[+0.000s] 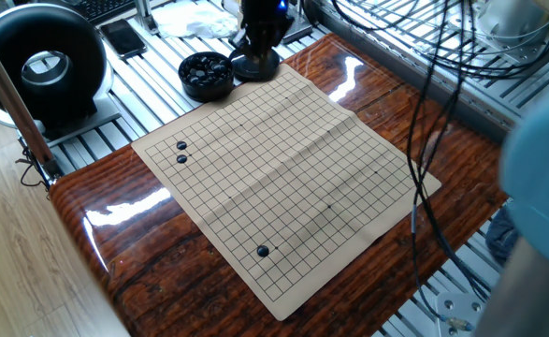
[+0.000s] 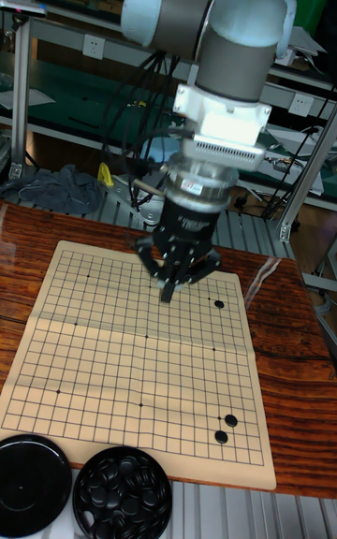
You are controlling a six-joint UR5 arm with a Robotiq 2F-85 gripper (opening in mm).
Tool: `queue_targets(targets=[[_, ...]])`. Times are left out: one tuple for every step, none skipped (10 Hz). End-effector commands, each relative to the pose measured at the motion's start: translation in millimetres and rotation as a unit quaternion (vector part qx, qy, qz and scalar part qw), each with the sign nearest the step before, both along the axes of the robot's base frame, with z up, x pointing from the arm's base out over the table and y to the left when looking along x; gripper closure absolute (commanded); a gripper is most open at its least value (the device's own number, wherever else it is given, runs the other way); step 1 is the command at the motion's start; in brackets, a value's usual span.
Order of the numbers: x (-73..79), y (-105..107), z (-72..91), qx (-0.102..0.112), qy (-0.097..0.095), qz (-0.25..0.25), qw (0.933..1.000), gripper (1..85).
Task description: Play the first move as black on the 3-4 point in the upper right corner of the Go board
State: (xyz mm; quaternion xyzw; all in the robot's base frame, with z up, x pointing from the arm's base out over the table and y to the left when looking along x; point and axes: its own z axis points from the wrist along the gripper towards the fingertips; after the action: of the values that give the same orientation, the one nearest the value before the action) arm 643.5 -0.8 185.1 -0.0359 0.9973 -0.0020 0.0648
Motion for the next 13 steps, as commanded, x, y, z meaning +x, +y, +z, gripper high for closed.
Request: queue_targets(targets=[[46.5,-12,-14.5,-0.003,-0.02,0.033,0.9993,81.7],[61.8,-11,-14.6,-0.004,-0.019,0.031,0.9993,81.7],[74.5,-11,-13.7,-0.01,-0.019,0.03,0.9993,81.7],[76.2,-12,-13.6,-0.013,-0.019,0.026,0.9994,81.7],[75.4,-12,-13.7,-0.012,-0.017,0.023,0.9995,81.7],[71.4,-10,-14.4,-0.009,-0.009,0.028,0.9995,81.3],[60.8,-3,-15.7,0.006,0.011,0.019,0.9998,80.3],[48.9,4,-16.5,0.022,0.034,0.006,0.9992,80.3],[35.1,3,-17.0,0.022,0.061,-0.014,0.9978,83.0],[29.6,5,-16.9,0.027,0.072,-0.038,0.9963,84.3],[35.2,6,-16.9,0.03,0.062,-0.051,0.9964,84.3],[39.3,7,-16.8,0.032,0.054,-0.059,0.9963,84.3],[42.1,8,-16.6,0.035,0.049,-0.063,0.9962,84.3]])
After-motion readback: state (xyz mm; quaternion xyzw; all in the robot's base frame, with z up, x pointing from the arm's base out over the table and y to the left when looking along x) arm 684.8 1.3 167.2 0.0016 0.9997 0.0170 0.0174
